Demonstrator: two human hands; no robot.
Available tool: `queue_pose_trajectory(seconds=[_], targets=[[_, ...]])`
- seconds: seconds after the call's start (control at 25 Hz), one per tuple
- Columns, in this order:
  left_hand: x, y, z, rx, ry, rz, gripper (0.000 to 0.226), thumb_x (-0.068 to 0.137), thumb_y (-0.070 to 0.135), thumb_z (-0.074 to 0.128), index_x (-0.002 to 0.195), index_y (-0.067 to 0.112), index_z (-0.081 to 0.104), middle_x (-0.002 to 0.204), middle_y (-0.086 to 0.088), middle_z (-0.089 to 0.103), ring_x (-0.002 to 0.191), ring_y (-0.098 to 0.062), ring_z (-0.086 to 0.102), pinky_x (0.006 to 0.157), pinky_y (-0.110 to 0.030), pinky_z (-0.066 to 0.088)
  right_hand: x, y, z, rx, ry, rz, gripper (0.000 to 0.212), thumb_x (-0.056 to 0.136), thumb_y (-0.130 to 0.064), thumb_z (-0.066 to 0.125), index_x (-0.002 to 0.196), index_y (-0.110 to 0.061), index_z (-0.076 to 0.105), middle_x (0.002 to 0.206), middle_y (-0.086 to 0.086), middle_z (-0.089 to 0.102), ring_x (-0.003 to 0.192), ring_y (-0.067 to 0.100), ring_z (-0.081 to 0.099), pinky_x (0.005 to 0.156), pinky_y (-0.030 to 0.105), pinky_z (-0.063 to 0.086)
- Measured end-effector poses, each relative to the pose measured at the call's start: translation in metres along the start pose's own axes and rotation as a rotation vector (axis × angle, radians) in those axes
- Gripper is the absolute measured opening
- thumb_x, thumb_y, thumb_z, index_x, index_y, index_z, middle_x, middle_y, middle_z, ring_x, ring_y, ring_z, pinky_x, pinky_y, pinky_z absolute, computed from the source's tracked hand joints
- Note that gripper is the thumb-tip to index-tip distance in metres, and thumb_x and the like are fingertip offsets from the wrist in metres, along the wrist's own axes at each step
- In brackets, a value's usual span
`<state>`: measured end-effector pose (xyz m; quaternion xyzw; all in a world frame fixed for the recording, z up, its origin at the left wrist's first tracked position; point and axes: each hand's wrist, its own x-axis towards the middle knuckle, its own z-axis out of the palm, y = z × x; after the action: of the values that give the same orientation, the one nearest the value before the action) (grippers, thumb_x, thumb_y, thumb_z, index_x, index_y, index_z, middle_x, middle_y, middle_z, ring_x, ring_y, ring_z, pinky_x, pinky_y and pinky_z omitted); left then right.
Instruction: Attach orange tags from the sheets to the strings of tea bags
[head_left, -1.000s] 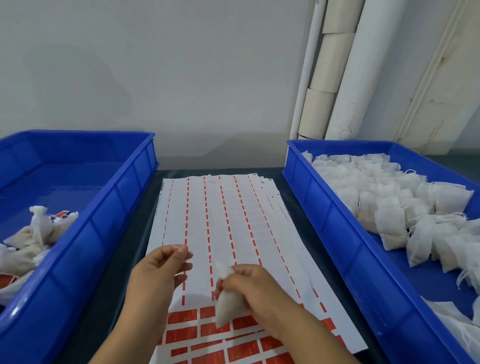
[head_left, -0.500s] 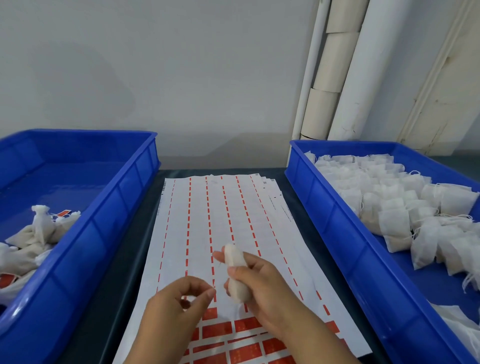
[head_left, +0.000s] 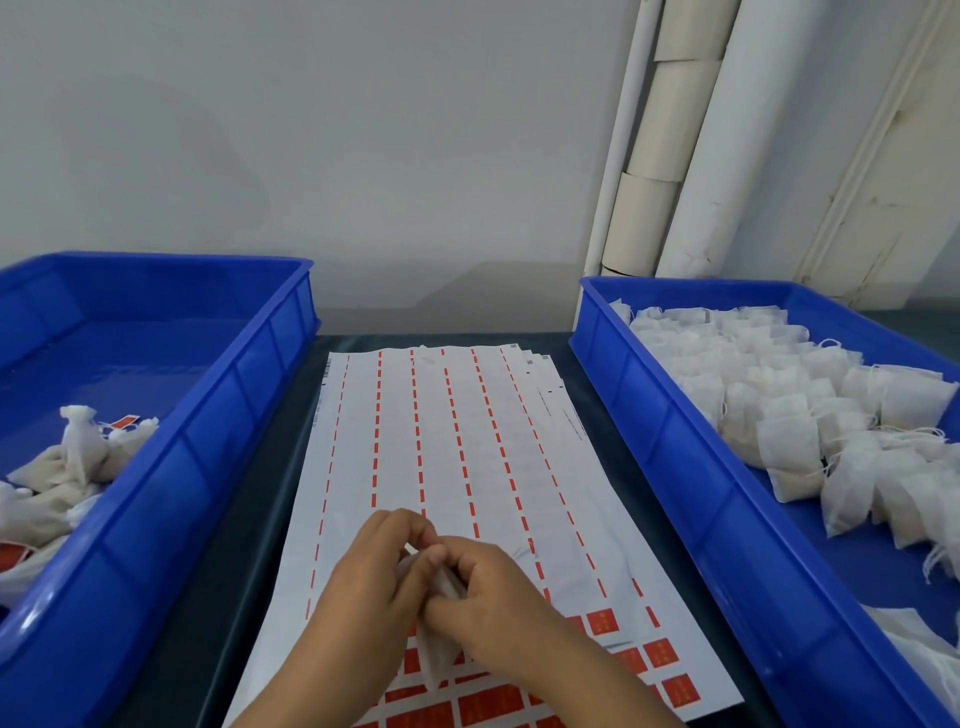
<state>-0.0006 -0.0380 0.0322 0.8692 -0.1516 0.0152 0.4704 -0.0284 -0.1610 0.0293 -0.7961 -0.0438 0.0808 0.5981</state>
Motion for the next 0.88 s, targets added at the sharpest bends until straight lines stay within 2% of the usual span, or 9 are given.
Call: queue_pose_trajectory(seconds=[0.12, 0.2, 0.28, 0.4, 0.48, 0.56, 0.72, 0.88], targets=[[0.000, 0.001, 0.006, -0.026, 0.113, -0.106, 0.015, 0.089, 0.022, 0.059, 0.076, 0.029, 0.055, 0.078, 0.005, 0.060, 0.070, -0.003, 0.057, 0.056, -0.013, 0.040, 0.000, 0.001, 0.007, 0.053, 0.108, -0.062, 0.019, 0.085, -0.021, 0.057, 0.087, -0.040, 0.058, 0.093, -0.014, 0.065, 0.091, 0.005, 0.062, 0.077, 0.017, 0.053], [0.000, 0.002, 0.007, -0.078, 0.169, -0.175, 0.014, 0.087, 0.025, 0.061, 0.073, 0.027, 0.058, 0.068, 0.004, 0.062, 0.063, -0.005, 0.058, 0.054, -0.015, 0.040, 0.003, 0.003, 0.009, 0.108, 0.242, -0.074, 0.020, 0.084, -0.020, 0.061, 0.087, -0.040, 0.056, 0.085, -0.013, 0.066, 0.084, 0.004, 0.064, 0.070, 0.015, 0.053], [0.002, 0.004, 0.008, -0.097, 0.162, -0.226, 0.015, 0.088, 0.028, 0.060, 0.073, 0.026, 0.058, 0.062, 0.004, 0.062, 0.058, -0.009, 0.057, 0.052, -0.018, 0.039, 0.004, 0.006, 0.009, 0.088, 0.381, -0.087, 0.025, 0.082, -0.022, 0.066, 0.087, -0.044, 0.055, 0.084, -0.023, 0.064, 0.083, -0.003, 0.062, 0.064, 0.010, 0.051], [0.008, 0.003, 0.005, -0.151, 0.128, -0.281, 0.015, 0.089, 0.028, 0.058, 0.075, 0.023, 0.059, 0.058, 0.003, 0.061, 0.052, -0.009, 0.054, 0.049, -0.019, 0.040, 0.003, 0.014, 0.010, -0.103, 0.484, -0.168, 0.020, 0.082, -0.028, 0.068, 0.083, -0.045, 0.058, 0.080, -0.040, 0.058, 0.092, -0.015, 0.054, 0.065, 0.001, 0.046], [0.009, 0.001, 0.003, -0.221, 0.106, -0.310, 0.016, 0.089, 0.027, 0.058, 0.074, 0.020, 0.061, 0.055, 0.002, 0.062, 0.049, -0.008, 0.052, 0.049, -0.021, 0.041, 0.002, 0.017, 0.012, -0.255, 0.490, -0.237, 0.014, 0.083, -0.033, 0.066, 0.096, -0.038, 0.068, 0.086, -0.034, 0.063, 0.087, -0.014, 0.057, 0.069, 0.000, 0.045], [0.009, 0.000, 0.002, -0.252, 0.115, -0.336, 0.017, 0.089, 0.026, 0.059, 0.073, 0.019, 0.062, 0.055, 0.003, 0.063, 0.051, -0.011, 0.053, 0.051, -0.024, 0.044, 0.003, 0.020, 0.013, -0.457, 0.533, -0.345, 0.024, 0.084, -0.037, 0.062, 0.105, -0.028, 0.070, 0.095, -0.019, 0.070, 0.077, -0.013, 0.059, 0.070, 0.001, 0.045], [0.010, 0.003, 0.005, -0.227, 0.134, -0.366, 0.017, 0.088, 0.025, 0.060, 0.072, 0.020, 0.062, 0.060, 0.003, 0.063, 0.060, -0.016, 0.060, 0.058, -0.029, 0.052, 0.003, 0.024, 0.014, -0.685, 0.625, -0.480, 0.022, 0.078, -0.033, 0.068, 0.096, -0.021, 0.073, 0.084, -0.010, 0.073, 0.069, 0.001, 0.066, 0.065, 0.008, 0.051], [0.009, 0.006, 0.005, -0.263, 0.135, -0.372, 0.011, 0.089, 0.022, 0.060, 0.078, 0.021, 0.058, 0.074, 0.004, 0.063, 0.069, -0.016, 0.060, 0.067, -0.034, 0.053, 0.004, 0.024, 0.014, -0.783, 0.579, -0.493, 0.016, 0.074, -0.027, 0.076, 0.089, -0.022, 0.074, 0.078, -0.011, 0.071, 0.062, 0.002, 0.064, 0.060, 0.008, 0.049]])
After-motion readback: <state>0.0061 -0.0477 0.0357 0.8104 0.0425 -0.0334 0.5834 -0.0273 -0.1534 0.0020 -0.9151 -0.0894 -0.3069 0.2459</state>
